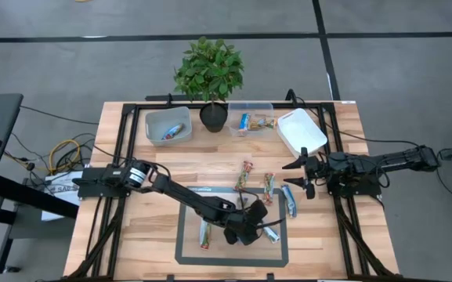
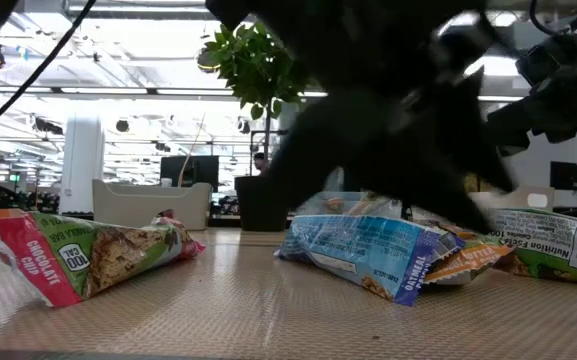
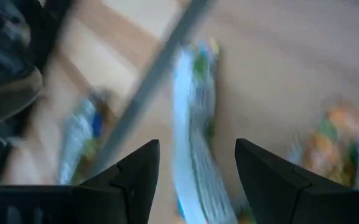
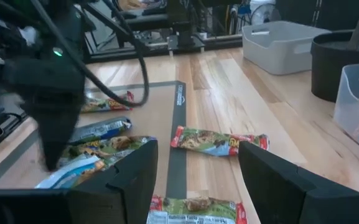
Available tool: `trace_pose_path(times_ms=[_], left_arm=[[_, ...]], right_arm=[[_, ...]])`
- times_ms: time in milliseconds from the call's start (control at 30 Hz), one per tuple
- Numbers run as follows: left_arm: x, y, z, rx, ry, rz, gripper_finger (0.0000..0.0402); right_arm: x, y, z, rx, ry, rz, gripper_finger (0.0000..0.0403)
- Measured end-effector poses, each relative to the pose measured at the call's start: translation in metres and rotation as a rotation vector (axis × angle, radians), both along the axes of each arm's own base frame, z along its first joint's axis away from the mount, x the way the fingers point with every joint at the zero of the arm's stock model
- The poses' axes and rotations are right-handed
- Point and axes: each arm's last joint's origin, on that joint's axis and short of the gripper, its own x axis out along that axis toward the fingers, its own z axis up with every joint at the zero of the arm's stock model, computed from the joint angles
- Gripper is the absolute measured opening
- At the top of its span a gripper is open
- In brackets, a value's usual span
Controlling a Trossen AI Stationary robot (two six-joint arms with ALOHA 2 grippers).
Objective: Pick and place Granola Bars by type
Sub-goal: Put the yellow granola bar into the transparent bin
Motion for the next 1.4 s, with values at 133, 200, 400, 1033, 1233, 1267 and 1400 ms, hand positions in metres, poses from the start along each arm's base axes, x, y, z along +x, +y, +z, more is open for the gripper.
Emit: trace_pose_path(times_ms=[133,200,400,1033,1233,1267,1400], left_arm=[[0.004,0.003,-0.003,0.023,-0.026,-0.011,0.0204],[0.004,0.005,-0.007,0.032,-0.014,-0.002,0.0204],[0.010,0.012,-0.020,0.025,-0.003,0.004,0.0203],[0.014,0.013,-0.031,0.018,-0.022,0.006,0.0059],[0.015,0.012,-0.014,-0.013,-0.086,0.051,0.0053],[0.015,0.012,-0.006,-0.019,-0.107,0.070,0.0057],[0.012,0.017,0.023,-0.022,-0.182,0.181,0.0065]], right_arm=[[0.000,0.000,-0.001,-0.001,0.010,0.000,0.0219],[0.000,0.000,-0.001,-0.001,0.013,0.000,0.0219],[0.000,0.000,-0.001,-0.002,0.016,0.000,0.0219],[0.000,0.000,-0.001,-0.002,0.015,0.000,0.0219],[0.000,0.000,-0.001,-0.002,0.015,0.000,0.0219],[0.000,0.000,-0.001,-0.002,0.015,0.000,0.0219],[0.000,0.000,-0.001,-0.002,0.015,0.000,0.0219]])
